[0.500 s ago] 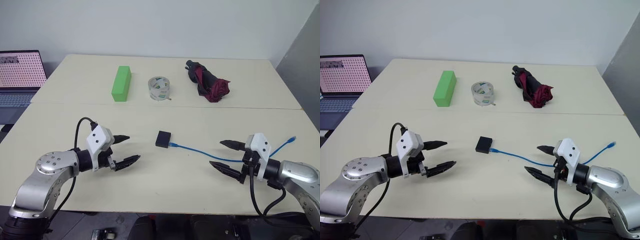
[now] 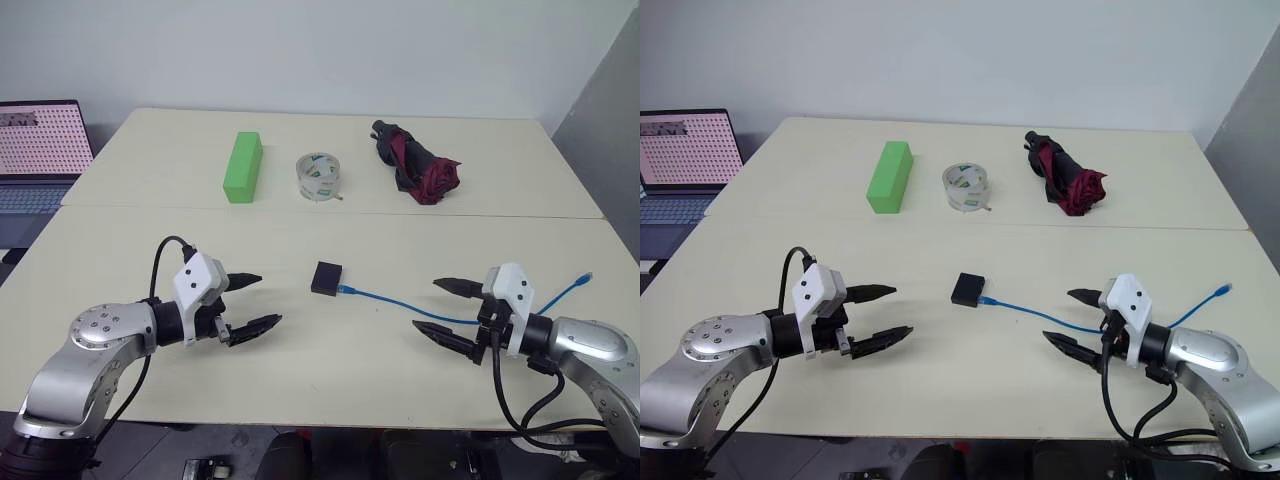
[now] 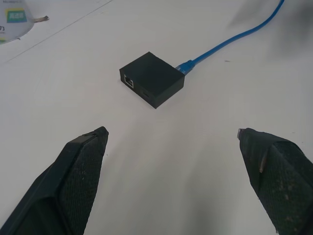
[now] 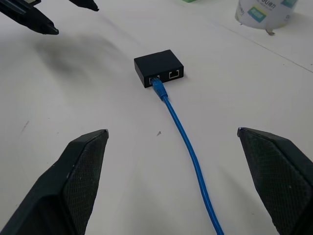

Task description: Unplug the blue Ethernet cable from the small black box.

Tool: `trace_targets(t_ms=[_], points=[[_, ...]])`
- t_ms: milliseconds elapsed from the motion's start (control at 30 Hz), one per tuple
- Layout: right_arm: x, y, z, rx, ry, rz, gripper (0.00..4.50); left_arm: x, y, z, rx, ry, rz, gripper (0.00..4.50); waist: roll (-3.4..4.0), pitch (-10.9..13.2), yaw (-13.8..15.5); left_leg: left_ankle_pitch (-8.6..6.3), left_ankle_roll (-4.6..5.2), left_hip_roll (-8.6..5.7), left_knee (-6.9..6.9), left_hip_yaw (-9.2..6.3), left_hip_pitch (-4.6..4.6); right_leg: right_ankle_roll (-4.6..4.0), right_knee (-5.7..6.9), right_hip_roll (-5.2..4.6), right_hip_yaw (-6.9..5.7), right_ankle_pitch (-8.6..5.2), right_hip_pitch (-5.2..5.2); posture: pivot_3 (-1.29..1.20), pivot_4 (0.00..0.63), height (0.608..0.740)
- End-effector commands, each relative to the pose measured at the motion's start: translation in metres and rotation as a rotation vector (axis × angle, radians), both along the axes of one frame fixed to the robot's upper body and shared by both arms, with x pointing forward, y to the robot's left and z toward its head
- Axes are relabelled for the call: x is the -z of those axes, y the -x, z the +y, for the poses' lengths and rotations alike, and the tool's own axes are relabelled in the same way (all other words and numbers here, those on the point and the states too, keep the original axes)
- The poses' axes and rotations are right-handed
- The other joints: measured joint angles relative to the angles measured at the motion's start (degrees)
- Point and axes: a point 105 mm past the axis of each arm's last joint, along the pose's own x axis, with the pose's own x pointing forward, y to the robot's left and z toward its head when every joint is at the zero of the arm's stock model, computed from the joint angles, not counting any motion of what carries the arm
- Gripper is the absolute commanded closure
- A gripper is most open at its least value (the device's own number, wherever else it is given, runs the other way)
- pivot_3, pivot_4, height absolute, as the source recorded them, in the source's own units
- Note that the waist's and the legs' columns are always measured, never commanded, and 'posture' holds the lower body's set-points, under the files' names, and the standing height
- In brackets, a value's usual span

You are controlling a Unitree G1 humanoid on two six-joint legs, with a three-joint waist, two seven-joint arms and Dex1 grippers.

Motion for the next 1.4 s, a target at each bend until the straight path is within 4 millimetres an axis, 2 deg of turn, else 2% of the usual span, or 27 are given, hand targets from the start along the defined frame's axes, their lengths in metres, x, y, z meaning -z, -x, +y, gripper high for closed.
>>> trace_targets(t_ms=[33,267,433,567,767,867,933,1033,1100,1300,1333,1400], points=[[-0.006,-0.005,0.014,-0.047,0.008,-0.035,0.02,-0.009,0.001,-0.001,0.017,-0.022,-0.039,0.00,0.00,0.00,-0.02,0.00,0.00,0.00,0.00,-0.01,0.01,0.00,0.01,0.00,-0.01,0.00,0.00,0.00,0.150,0.740],[0.001,-0.033,0.044,-0.106,0.024,-0.058,0.02,-0.004,0.001,-0.007,0.044,-0.021,-0.028,0.00,0.00,0.02,-0.04,0.00,-0.01,0.00,0.01,-0.02,0.00,0.00,0.01,0.01,-0.03,0.00,-0.02,0.00,0.150,0.740],[0.019,-0.052,0.074,-0.133,0.057,-0.041,0.02,0.001,0.006,-0.006,0.069,-0.050,-0.009,0.00,0.01,0.02,-0.22,0.02,-0.04,0.02,0.00,-0.04,-0.01,0.00,0.01,0.01,-0.05,0.00,-0.05,0.00,0.150,0.740],[0.034,-0.063,0.091,-0.159,0.073,-0.024,0.02,0.006,0.021,-0.013,0.144,-0.030,0.043,0.00,0.02,0.03,-0.19,0.05,-0.09,0.01,0.00,-0.03,-0.03,0.00,0.03,0.01,-0.05,0.00,-0.09,0.00,0.150,0.740],[0.045,-0.077,0.105,-0.184,0.095,-0.019,0.02,0.005,0.023,-0.015,0.153,0.013,0.076,0.00,0.02,0.03,-0.16,0.10,-0.18,0.01,0.01,-0.07,-0.04,0.00,0.05,-0.01,-0.10,0.00,-0.09,0.00,0.150,0.740],[0.048,-0.080,0.107,-0.209,0.116,-0.019,0.83,0.005,0.019,-0.013,0.138,0.023,0.081,0.00,0.02,0.03,-0.25,0.10,-0.18,0.00,0.01,-0.08,-0.04,0.00,0.06,-0.01,-0.10,0.00,-0.10,0.00,0.150,0.740],[0.048,-0.080,0.108,-0.229,0.130,-0.025,1.12,0.005,0.017,-0.012,0.131,0.027,0.084,0.00,0.03,0.03,-0.26,0.10,-0.18,0.01,0.00,-0.08,-0.04,0.00,0.07,0.00,-0.11,0.00,-0.12,0.00,0.150,0.740],[0.047,-0.081,0.108,-0.243,0.150,-0.049,2.06,0.006,0.013,-0.011,0.120,0.041,0.093,0.00,0.03,0.03,-0.27,0.10,-0.17,0.01,0.00,-0.08,-0.03,0.00,0.09,0.00,-0.11,0.00,-0.11,0.00,0.150,0.740],[0.046,-0.082,0.109,-0.249,0.158,-0.059,2.49,0.006,0.012,-0.011,0.118,0.047,0.097,0.00,0.03,0.03,-0.25,0.10,-0.17,0.01,0.00,-0.09,-0.04,0.00,0.09,0.00,-0.12,0.00,-0.12,0.00,0.150,0.740],[0.041,-0.084,0.108,-0.256,0.189,-0.133,4.15,0.009,0.006,-0.011,0.098,0.077,0.116,0.00,0.03,0.03,-0.26,0.10,-0.18,0.01,0.00,-0.10,-0.04,0.00,0.09,0.00,-0.13,0.00,-0.12,0.00,0.150,0.740],[0.039,-0.083,0.107,-0.263,0.197,-0.165,4.36,0.011,0.005,-0.011,0.092,0.082,0.125,0.00,0.03,0.04,-0.26,0.10,-0.18,0.01,0.01,-0.10,-0.04,0.00,0.09,0.00,-0.13,0.00,-0.12,0.00,0.150,0.740],[0.034,-0.082,0.103,-0.278,0.224,-0.232,4.36,0.014,0.002,-0.011,0.079,0.098,0.140,0.00,0.03,0.04,-0.25,0.10,-0.18,0.01,0.01,-0.09,-0.04,0.00,0.09,0.00,-0.12,0.00,-0.13,0.00,0.150,0.740]])
